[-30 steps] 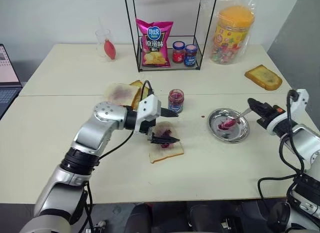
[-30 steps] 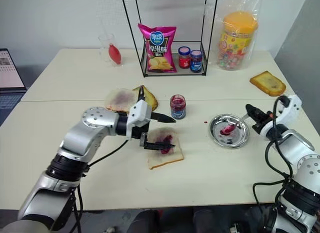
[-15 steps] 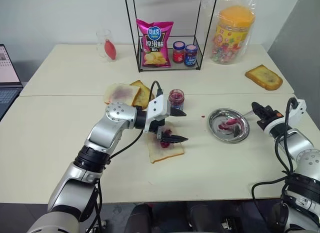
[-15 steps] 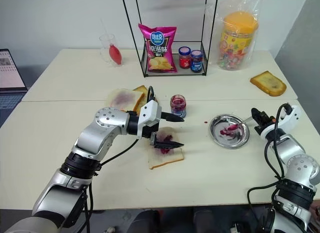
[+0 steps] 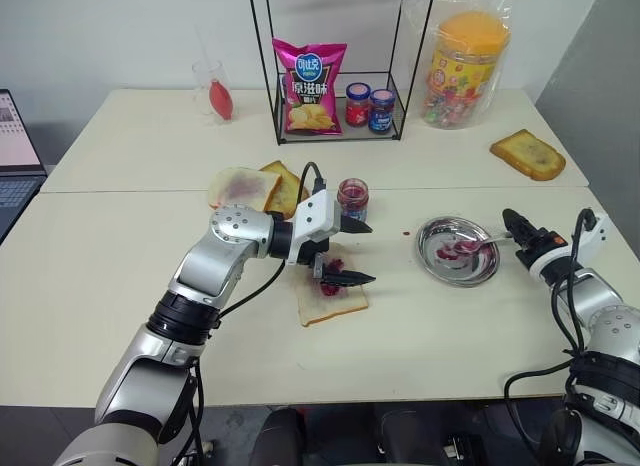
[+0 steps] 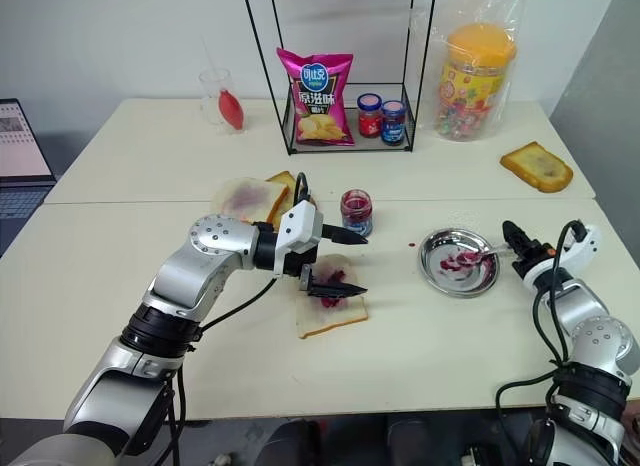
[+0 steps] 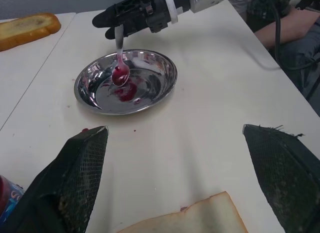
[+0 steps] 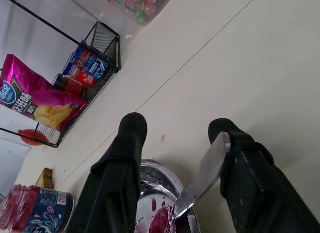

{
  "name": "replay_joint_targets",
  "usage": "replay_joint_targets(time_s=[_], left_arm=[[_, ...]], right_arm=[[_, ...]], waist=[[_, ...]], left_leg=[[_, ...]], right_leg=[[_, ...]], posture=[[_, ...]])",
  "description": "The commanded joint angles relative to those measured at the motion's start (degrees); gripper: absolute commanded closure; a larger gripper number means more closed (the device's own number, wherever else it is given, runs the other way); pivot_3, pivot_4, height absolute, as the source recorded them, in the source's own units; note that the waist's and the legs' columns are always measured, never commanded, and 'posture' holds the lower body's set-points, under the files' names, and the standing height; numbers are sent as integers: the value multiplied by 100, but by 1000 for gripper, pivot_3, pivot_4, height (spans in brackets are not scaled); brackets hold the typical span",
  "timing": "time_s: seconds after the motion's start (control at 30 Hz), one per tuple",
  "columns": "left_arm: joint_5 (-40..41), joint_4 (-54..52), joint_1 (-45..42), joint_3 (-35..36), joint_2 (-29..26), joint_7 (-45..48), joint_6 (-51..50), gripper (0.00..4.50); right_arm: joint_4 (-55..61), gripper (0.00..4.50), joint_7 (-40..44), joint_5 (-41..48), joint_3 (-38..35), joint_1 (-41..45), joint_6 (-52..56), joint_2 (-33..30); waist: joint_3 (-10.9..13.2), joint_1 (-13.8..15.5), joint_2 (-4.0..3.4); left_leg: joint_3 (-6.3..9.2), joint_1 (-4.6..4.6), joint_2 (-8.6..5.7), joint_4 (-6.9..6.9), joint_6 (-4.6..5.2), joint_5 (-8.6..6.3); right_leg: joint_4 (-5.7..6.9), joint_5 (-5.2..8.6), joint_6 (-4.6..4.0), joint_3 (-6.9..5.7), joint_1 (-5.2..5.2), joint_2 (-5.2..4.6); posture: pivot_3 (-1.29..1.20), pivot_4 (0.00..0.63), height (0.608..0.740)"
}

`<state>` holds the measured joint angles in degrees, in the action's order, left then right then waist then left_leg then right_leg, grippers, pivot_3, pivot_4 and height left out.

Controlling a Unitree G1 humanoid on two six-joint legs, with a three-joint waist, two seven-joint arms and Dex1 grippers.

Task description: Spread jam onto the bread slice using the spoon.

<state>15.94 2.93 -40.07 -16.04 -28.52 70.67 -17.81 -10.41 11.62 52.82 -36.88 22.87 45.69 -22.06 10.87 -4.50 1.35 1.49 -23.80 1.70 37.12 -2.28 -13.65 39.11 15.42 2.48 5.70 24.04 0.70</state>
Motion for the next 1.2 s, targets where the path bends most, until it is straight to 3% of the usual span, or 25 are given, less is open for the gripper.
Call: replay_joint_targets(time_s=[0.03, 0.1, 0.13, 0.27, 0.57, 0.83, 0.97, 1.1, 1.2], left_arm=[[18, -179, -55, 77, -38, 11, -3, 0], [15, -181, -56, 83, -44, 6, -11, 0], [13, -183, -54, 85, -46, 2, -13, 0], [20, -214, -42, 101, -58, -25, -37, 0], [31, -164, -79, 286, -145, -141, -8, 0], [464, -436, -36, 1201, -1064, -161, -836, 0], [837, -678, 400, 1914, -1828, -247, -1723, 0], [914, -858, 1123, 2435, -2493, -248, -1921, 0], [1038, -949, 1556, 2708, -2753, -201, -1989, 0]], right_arm=[[58, 1478, 126, 17, -26, 5, -105, -118], [26, 913, 156, -16, 4, 4, -103, -145], [15, 913, 181, -41, 29, -4, -101, -162], [-53, 54, 264, -123, 116, -35, -121, -221], [14, 54, 223, -271, -27, -215, -159, -535], [1011, 54, 585, -248, 112, -349, 309, -1817], [2168, 54, 1725, 24, 701, -519, 830, -2790], [3389, 54, 3455, -243, 1279, -1688, 678, -3973], [3657, 54, 4157, -623, 1398, -2324, 300, -4431]], waist=[[0, 0, 0], [0, 0, -1], [0, 0, -1], [-1, 0, -1], [-1, 6, -2], [-4, -31, -9], [-4, -52, -22], [-11, -11, -13], [-10, 86, -9]], left_leg=[[0, 0, 0, 0, 0, 0], [0, 0, 0, 0, 0, 0], [0, 0, 0, 0, 0, 0], [0, 0, 0, 1, 0, 0], [0, 0, 0, 1, 0, 0], [-1, 3, 1, -1, 1, 0], [-4, 4, 3, -3, 1, 0], [19, 9, 13, -7, 2, 0], [19, 4, 10, -5, 2, -1]], right_leg=[[0, 0, 0, 0, 0, 0], [0, 0, 0, 0, 0, 0], [0, 0, 0, 0, 0, 0], [0, 0, 0, 0, 0, 0], [0, 0, 0, 0, -1, 0], [1, 0, 1, 1, 1, 1], [4, 1, 1, 8, 3, 3], [-3, 17, 25, -19, -6, 9], [-13, 19, 27, -21, -10, 3]], posture=[[0, 150, 740], [0, 150, 740], [0, 150, 740], [0, 150, 740], [0, 150, 740], [0, 150, 740], [0, 150, 740], [0, 150, 740], [0, 150, 740]])
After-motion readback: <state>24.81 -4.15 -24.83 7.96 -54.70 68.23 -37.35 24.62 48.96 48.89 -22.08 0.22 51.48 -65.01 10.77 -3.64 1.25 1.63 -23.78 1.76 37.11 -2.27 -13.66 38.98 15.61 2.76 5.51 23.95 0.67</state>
